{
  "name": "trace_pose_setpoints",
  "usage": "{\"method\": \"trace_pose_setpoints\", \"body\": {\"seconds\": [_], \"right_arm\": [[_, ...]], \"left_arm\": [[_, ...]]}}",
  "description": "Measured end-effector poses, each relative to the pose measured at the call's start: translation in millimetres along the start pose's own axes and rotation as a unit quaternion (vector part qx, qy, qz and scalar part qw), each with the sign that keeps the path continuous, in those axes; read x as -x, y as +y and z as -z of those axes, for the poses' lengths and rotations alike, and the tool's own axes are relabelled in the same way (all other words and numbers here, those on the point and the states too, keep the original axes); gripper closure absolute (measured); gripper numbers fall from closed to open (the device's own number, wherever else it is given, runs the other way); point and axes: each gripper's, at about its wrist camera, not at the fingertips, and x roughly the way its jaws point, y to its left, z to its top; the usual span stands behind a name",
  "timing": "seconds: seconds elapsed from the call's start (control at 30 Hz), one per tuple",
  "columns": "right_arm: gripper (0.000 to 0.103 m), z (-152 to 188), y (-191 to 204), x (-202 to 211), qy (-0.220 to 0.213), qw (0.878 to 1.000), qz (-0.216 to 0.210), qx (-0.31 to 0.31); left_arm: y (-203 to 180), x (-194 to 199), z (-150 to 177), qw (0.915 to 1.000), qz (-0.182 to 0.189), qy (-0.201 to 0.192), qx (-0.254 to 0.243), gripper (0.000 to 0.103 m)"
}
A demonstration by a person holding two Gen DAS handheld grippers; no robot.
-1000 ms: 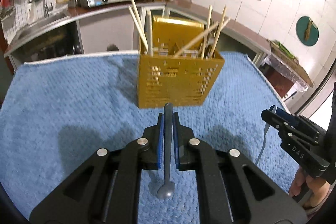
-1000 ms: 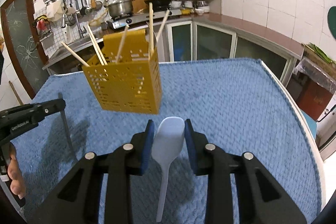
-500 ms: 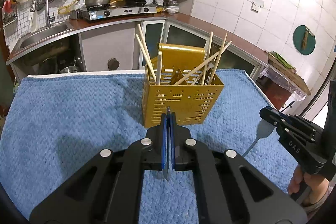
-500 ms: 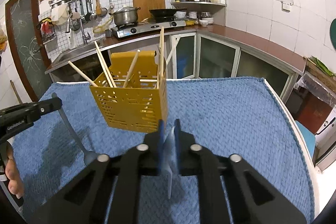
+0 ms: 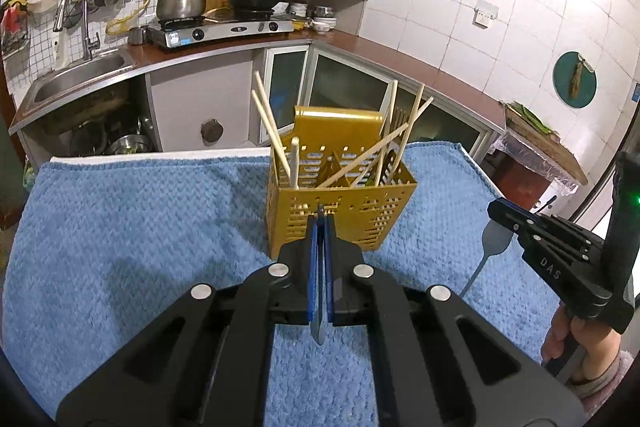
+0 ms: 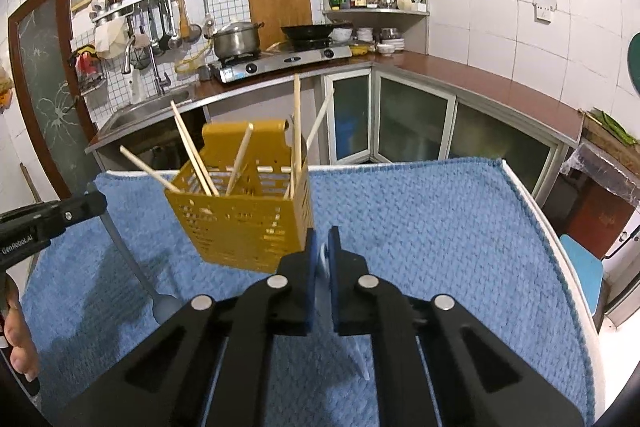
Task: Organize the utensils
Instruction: 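Lift both spoons and carry them over the yellow holder, then lower both spoons into the holder and open both tools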
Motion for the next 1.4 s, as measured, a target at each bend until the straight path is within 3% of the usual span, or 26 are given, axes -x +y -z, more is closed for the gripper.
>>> {"method": "trace_pose_setpoints", "body": {"seconds": [0.2, 0.47, 0.67, 0.97, 1.17, 1.4], "right_arm": [[0.098, -27.9, -3.7, 13.7, -0.028, 0.999, -0.009, -0.014], [0.097, -102.8, -4.9, 39.3, -0.101, 0.991, -0.061, -0.068], [0.098, -132.6, 7.6, 21.6, -0.126, 0.984, -0.087, -0.092], [0.097, -101.0, 15.9, -53.9, -0.082, 0.991, -0.074, -0.078], [0.096, -75.3, 23.4, -92.1, -0.056, 0.998, -0.025, -0.009], [0.092, -56.8, 38.7, -113.4, -0.044, 0.998, 0.015, 0.041]], "left_arm": [[-9.4, 9.9, -23.5, 0.9998, -0.001, -0.015, -0.014, 0.102], [-25.1, 40.8, -92.6, 0.9968, -0.011, -0.070, -0.037, 0.102], [-33.3, 17.1, -121.4, 0.9937, -0.044, -0.083, -0.062, 0.102], [-10.9, -66.2, -96.0, 0.9956, -0.065, -0.041, -0.055, 0.101], [6.3, -96.9, -81.7, 0.9965, -0.069, -0.019, -0.044, 0.100], [20.4, -113.7, -71.9, 0.9961, -0.084, -0.001, -0.028, 0.097]]}}
